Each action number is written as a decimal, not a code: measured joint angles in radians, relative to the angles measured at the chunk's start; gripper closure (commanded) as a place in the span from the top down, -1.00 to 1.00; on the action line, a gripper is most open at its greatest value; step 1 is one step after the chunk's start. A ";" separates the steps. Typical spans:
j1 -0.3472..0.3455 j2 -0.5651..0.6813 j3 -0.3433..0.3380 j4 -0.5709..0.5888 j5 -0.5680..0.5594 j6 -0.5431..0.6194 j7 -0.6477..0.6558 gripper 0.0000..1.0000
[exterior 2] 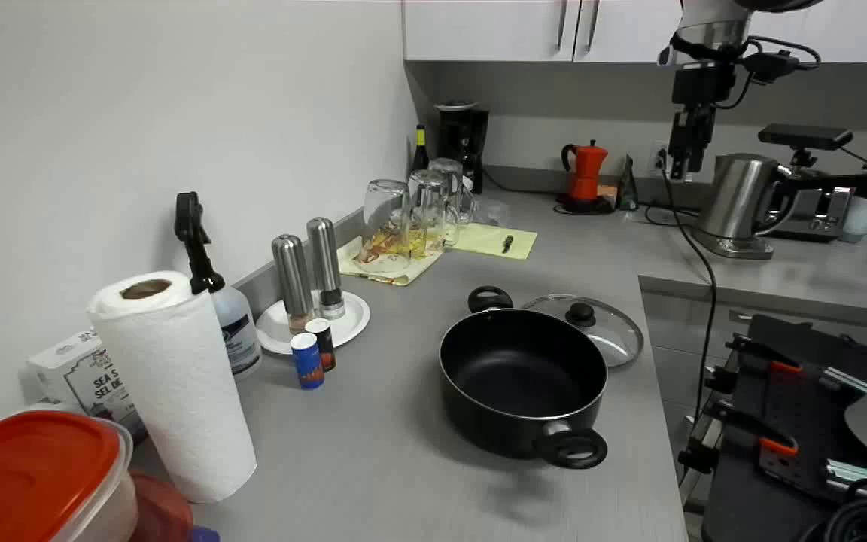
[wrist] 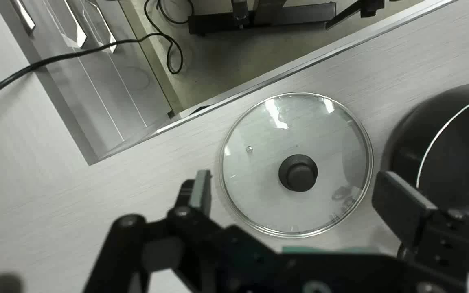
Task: Pick up the lid from the table put it on the pot
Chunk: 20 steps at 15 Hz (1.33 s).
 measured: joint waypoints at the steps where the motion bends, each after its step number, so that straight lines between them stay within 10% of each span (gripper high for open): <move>1: 0.000 0.000 0.000 0.000 0.000 0.000 0.000 1.00; 20: 0.036 0.193 0.035 0.001 0.000 0.187 0.003 1.00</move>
